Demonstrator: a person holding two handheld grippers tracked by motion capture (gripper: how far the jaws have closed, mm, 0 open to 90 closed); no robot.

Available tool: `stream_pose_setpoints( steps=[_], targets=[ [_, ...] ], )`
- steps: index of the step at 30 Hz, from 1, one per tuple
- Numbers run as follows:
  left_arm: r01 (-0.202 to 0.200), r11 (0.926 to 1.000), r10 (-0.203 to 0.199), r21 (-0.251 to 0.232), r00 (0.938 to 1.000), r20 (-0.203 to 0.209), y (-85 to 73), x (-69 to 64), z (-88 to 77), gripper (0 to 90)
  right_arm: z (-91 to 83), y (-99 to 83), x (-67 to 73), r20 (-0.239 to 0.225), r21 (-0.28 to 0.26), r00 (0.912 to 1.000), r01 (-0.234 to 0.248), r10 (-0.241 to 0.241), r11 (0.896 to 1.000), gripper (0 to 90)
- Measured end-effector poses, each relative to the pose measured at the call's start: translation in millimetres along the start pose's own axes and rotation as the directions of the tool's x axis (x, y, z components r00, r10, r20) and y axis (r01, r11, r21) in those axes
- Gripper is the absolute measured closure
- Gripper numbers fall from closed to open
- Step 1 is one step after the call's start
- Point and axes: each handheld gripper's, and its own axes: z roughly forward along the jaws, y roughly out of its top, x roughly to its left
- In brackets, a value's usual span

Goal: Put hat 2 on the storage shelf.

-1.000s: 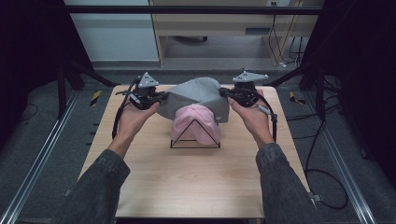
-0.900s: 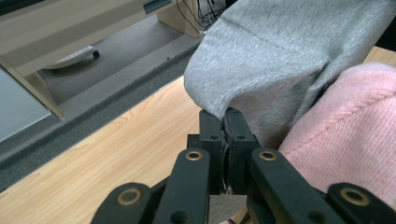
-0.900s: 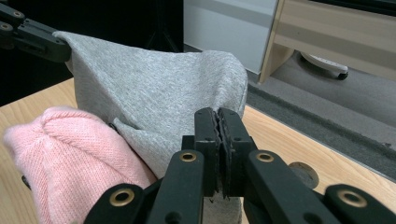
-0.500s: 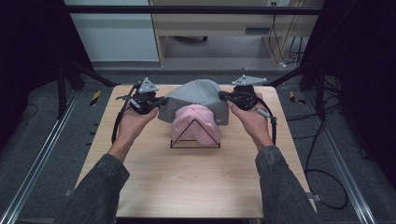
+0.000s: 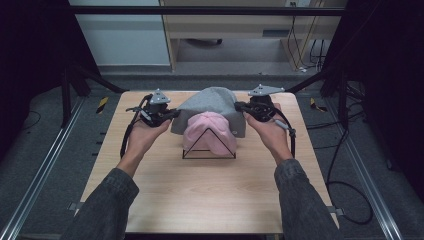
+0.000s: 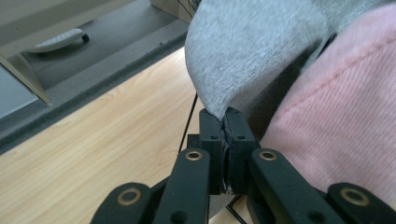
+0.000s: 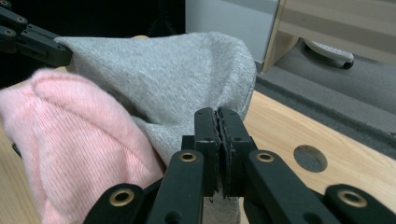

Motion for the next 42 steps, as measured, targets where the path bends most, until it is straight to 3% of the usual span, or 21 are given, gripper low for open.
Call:
stream_pose_setpoints(
  steps=[12,21,42],
  targets=[
    [0.014,0.9981,-0.014,0.06,0.9999,0.001,-19.6,-1.3,19.3,87.8,12.3,-20.6,-5.0,0.005,0.05,0.9999,-0.016,0.016,0.999,87.2],
    [0.0,0.9948,0.001,0.102,1.0,-0.001,-34.1,-5.9,31.1,87.7,20.4,-33.8,-3.0,0.002,0.073,0.9997,-0.023,0.023,0.997,87.2],
    [0.035,0.9921,-0.034,0.121,0.9994,-0.009,-45.4,-6.4,35.4,87.5,23.7,-45.6,4.2,-0.013,0.077,0.9995,-0.026,0.027,0.997,86.5]
  ],
)
